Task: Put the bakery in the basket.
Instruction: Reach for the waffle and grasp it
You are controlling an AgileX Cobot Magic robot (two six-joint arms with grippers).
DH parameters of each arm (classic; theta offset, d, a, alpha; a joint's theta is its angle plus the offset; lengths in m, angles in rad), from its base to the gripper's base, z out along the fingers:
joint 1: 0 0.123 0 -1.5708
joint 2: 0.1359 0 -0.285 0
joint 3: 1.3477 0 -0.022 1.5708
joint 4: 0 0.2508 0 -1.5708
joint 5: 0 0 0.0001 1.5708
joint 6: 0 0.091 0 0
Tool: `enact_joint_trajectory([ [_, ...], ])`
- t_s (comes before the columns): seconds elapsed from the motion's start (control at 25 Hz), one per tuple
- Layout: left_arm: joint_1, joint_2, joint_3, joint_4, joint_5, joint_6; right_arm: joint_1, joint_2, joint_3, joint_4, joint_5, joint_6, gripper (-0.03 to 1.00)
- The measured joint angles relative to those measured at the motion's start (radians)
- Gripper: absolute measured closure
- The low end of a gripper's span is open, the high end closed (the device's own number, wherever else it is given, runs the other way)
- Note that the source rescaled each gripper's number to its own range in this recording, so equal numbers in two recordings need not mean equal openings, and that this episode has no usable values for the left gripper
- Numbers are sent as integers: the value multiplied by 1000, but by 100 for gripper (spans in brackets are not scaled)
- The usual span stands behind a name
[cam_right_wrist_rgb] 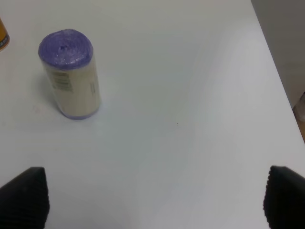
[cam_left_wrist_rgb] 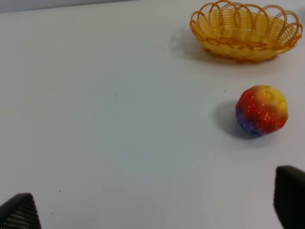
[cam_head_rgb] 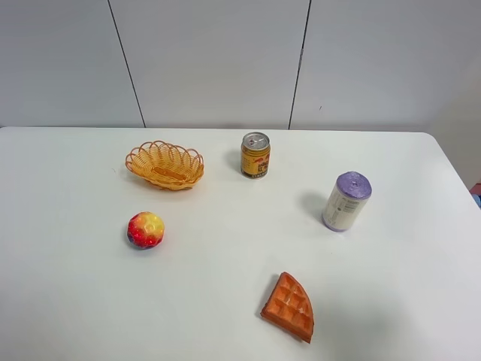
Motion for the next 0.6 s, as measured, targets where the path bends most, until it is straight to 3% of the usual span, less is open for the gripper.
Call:
enact_joint_trajectory([
  [0.6, 0, 0, 0, 0, 0, 0, 0, 0, 0, 2, 0, 4, -3],
])
